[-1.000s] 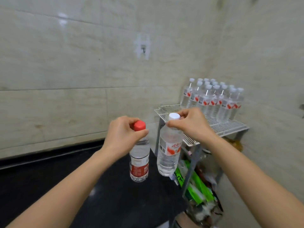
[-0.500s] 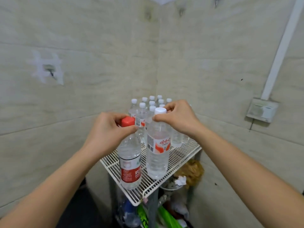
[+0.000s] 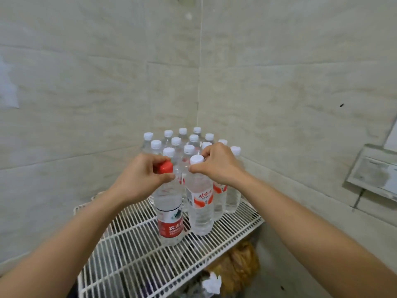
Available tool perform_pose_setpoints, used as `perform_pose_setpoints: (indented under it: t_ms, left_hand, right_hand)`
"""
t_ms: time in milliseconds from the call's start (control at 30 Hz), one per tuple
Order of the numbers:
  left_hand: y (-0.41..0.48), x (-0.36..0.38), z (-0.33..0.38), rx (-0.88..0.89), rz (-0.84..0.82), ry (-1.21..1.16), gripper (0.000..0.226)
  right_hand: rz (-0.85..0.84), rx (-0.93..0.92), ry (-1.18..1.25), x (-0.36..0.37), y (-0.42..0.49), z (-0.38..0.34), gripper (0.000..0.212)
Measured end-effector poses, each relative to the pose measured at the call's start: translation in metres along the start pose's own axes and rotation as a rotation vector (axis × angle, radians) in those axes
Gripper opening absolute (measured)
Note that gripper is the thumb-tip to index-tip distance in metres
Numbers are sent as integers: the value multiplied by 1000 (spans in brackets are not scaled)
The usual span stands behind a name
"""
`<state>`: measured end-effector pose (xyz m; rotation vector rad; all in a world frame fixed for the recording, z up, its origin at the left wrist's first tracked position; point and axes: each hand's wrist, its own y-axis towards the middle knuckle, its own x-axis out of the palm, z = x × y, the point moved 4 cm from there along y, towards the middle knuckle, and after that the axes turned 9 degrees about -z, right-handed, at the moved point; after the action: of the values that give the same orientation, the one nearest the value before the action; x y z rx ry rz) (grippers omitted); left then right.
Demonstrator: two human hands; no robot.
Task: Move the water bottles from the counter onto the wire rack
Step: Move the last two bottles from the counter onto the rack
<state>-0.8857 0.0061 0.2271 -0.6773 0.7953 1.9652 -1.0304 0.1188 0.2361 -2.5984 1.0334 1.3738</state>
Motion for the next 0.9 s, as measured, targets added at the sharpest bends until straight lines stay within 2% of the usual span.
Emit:
perform_pose_setpoints:
  t_ms: [133, 300, 533, 600, 700, 900]
  left_hand:
    - [19, 12, 5, -67, 28, 55, 12]
    - [35, 21, 6, -87, -1, 96, 41]
    - [40, 21, 10, -72, -37, 156, 45]
    - [31, 30, 3, -144, 24, 216, 47]
    - [28, 30, 6, -155, 124, 299, 42]
    - [39, 29, 8, -183, 209, 263, 27]
  right_hand:
    - [-63, -46, -20, 0, 26, 21, 43]
    - [-78, -78, -55, -1, 41, 32, 45]
    - [-52, -43, -75, 0, 47, 36, 45]
    - [-159, -74, -98, 19, 50, 42, 45]
    - [-157, -93, -142, 18, 50, 37, 45]
    - [-91, -90, -165, 10, 56, 38, 48]
